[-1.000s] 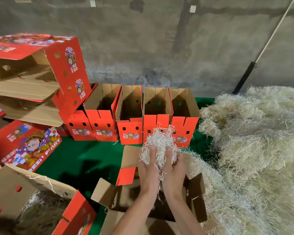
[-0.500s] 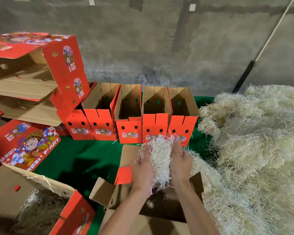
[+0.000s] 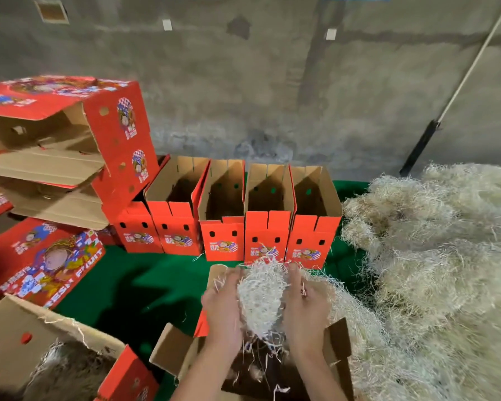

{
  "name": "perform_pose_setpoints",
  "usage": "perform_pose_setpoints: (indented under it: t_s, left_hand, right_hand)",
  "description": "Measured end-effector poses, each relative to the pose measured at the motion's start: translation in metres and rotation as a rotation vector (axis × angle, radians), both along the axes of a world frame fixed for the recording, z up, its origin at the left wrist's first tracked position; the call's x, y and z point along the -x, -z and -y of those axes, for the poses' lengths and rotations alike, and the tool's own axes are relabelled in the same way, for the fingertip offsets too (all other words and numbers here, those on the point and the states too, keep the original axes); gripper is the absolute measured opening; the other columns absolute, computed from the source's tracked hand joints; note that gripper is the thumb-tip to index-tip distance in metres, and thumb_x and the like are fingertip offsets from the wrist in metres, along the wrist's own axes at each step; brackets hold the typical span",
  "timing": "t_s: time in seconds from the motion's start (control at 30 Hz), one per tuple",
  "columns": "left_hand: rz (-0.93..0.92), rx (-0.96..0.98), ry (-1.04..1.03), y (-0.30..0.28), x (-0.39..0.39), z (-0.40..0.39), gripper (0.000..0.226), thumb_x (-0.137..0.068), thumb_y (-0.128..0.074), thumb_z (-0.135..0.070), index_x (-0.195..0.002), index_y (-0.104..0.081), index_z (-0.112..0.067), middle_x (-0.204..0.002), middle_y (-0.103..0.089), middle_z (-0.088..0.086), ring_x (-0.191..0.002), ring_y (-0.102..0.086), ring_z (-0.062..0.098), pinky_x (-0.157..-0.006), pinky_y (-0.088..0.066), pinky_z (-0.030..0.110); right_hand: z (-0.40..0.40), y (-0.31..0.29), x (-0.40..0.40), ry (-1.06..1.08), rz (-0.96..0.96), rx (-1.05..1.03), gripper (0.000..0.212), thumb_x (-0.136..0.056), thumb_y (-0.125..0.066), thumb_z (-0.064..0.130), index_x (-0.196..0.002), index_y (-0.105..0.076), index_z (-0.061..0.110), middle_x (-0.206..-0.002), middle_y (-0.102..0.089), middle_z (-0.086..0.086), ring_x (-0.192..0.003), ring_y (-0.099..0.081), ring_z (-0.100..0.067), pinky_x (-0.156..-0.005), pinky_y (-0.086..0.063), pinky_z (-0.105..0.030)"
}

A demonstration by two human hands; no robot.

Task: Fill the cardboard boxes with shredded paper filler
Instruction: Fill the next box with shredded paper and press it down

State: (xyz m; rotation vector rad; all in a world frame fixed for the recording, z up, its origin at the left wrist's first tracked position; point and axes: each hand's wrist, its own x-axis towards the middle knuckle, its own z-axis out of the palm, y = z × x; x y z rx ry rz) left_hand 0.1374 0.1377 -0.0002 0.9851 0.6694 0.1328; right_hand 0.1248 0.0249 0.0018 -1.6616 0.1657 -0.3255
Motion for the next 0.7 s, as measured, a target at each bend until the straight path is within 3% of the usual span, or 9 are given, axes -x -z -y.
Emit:
perform_pose_setpoints:
  t_s: [0.1,0.17,0.2,0.23,0.27,0.3,0.4,0.53,0.7]
  left_hand:
    - [0.005,-0.038,-0.106,-0.019,-0.023,-0.019,0.010,-0.082,-0.078,-0.010,-0.080,-0.069,-0.013,-0.081,-0.070,0.000,-0.092,-0.066,0.022,-0.076,-0.048,0.026]
    - [-0.015,0.011,-0.012,-0.018,-0.018,-0.018,0.023,-0.079,-0.082,-0.025,-0.096,-0.070,-0.014,-0.089,-0.076,0.002,-0.093,-0.072,0.021,-0.078,-0.055,0.026]
    - [-0.033,0.051,0.081,-0.013,-0.013,-0.018,0.032,-0.078,-0.081,-0.036,-0.101,-0.071,-0.017,-0.091,-0.078,0.002,-0.087,-0.075,0.020,-0.068,-0.059,0.027]
    - [-0.057,0.096,0.172,-0.007,-0.007,-0.018,0.037,-0.078,-0.079,-0.045,-0.105,-0.071,-0.021,-0.093,-0.078,0.002,-0.084,-0.076,0.020,-0.062,-0.060,0.031]
    - [-0.073,0.144,0.242,-0.002,-0.003,-0.020,0.042,-0.077,-0.078,-0.052,-0.110,-0.071,-0.026,-0.099,-0.078,0.003,-0.087,-0.076,0.022,-0.063,-0.060,0.035]
    - [-0.069,0.192,0.280,0.004,0.000,-0.022,0.048,-0.075,-0.078,-0.055,-0.114,-0.070,-0.029,-0.105,-0.077,0.003,-0.093,-0.075,0.023,-0.067,-0.061,0.039]
    - [0.019,0.227,0.364,0.011,0.005,-0.024,0.063,-0.066,-0.083,-0.062,-0.120,-0.069,-0.031,-0.116,-0.074,0.004,-0.104,-0.072,0.024,-0.080,-0.060,0.044]
    - [0.025,0.056,0.347,0.016,0.008,-0.014,0.082,-0.058,-0.087,-0.066,-0.127,-0.061,-0.031,-0.120,-0.072,0.001,-0.110,-0.069,0.025,-0.092,-0.056,0.048]
    - [0.084,0.075,0.094,0.015,0.002,-0.017,0.046,-0.075,-0.073,-0.037,-0.110,-0.068,-0.008,-0.100,-0.075,0.013,-0.088,-0.075,0.028,-0.069,-0.061,0.038]
  right_hand:
    - [-0.019,0.012,0.024,-0.101,-0.044,0.013,0.060,-0.094,-0.050,0.069,-0.049,-0.037,0.031,-0.045,-0.030,0.010,-0.043,-0.026,-0.007,-0.042,-0.026,-0.016]
    - [-0.016,0.013,0.019,-0.124,-0.044,-0.009,0.053,-0.091,-0.052,0.073,-0.054,-0.049,0.035,-0.044,-0.037,0.008,-0.041,-0.034,-0.009,-0.049,-0.024,-0.014]
    - [-0.012,0.011,0.016,-0.107,-0.042,-0.035,0.039,-0.089,-0.054,0.074,-0.069,-0.062,0.041,-0.046,-0.049,0.007,-0.042,-0.046,-0.010,-0.050,-0.027,-0.014]
    - [-0.005,0.012,0.010,-0.094,-0.078,-0.061,0.037,-0.086,-0.056,0.075,-0.103,-0.068,0.045,-0.055,-0.061,0.007,-0.078,-0.070,-0.025,-0.080,-0.027,-0.019]
    - [0.002,0.012,0.006,-0.078,-0.143,-0.070,0.054,-0.082,-0.056,0.079,-0.124,-0.054,0.046,-0.064,-0.063,0.012,-0.069,-0.035,-0.001,-0.080,-0.057,-0.034]
    - [0.011,0.012,0.001,-0.079,-0.191,-0.062,0.064,-0.076,-0.056,0.085,-0.122,-0.052,0.041,-0.072,-0.058,0.020,-0.070,-0.059,-0.004,-0.077,-0.060,-0.032]
    - [0.025,0.005,-0.008,-0.168,-0.265,-0.079,0.065,-0.067,-0.050,0.095,-0.086,-0.048,0.033,-0.074,-0.043,0.020,-0.071,-0.043,-0.004,-0.074,-0.045,-0.027]
    - [0.022,0.002,-0.004,-0.364,-0.345,-0.287,0.088,-0.069,-0.065,0.085,-0.143,-0.042,0.045,-0.140,-0.049,0.022,-0.128,-0.044,-0.006,-0.115,-0.027,-0.050]
    - [0.025,0.000,0.003,-0.379,-0.370,-0.565,0.027,-0.071,-0.085,0.039,-0.094,-0.074,0.031,-0.098,-0.074,-0.013,-0.100,-0.070,-0.032,-0.085,-0.059,-0.055]
